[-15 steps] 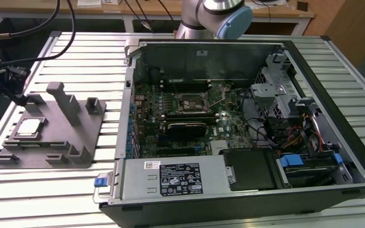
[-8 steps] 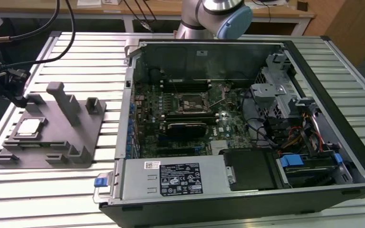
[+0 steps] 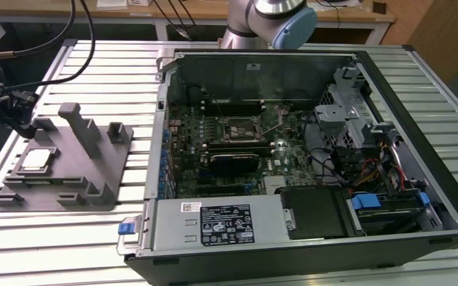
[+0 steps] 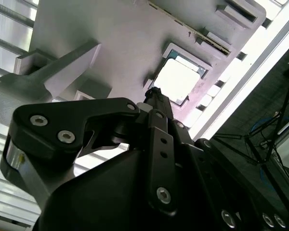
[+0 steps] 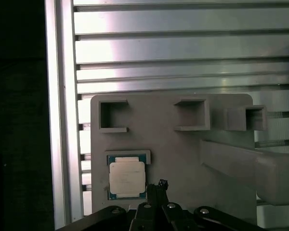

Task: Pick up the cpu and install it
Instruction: 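Pick up the cpu and move it towards the insertion slot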

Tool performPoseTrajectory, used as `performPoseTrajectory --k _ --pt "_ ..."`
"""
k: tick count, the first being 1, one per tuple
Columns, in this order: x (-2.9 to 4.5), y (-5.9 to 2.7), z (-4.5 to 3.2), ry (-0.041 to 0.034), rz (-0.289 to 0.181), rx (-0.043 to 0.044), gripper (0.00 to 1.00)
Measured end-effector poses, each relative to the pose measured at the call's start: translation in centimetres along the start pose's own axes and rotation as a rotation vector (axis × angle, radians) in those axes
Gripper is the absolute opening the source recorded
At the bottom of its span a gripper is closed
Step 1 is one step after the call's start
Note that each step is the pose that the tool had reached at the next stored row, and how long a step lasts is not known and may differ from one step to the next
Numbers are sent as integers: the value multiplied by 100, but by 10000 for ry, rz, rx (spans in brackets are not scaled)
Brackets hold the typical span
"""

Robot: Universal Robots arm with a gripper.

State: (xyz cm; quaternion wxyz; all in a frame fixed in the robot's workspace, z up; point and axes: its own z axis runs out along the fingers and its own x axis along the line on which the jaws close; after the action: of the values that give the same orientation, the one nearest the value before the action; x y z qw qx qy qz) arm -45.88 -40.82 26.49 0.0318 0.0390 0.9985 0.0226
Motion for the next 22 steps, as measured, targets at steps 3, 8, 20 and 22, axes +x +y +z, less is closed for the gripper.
performPoseTrajectory --k 3,8,20,22 --pt "1 -5 26 7 0 1 11" --pt "6 -13 85 37 1 3 11" --pt "13 -27 201 129 5 9 11" --pt "16 -31 223 145 6 11 11"
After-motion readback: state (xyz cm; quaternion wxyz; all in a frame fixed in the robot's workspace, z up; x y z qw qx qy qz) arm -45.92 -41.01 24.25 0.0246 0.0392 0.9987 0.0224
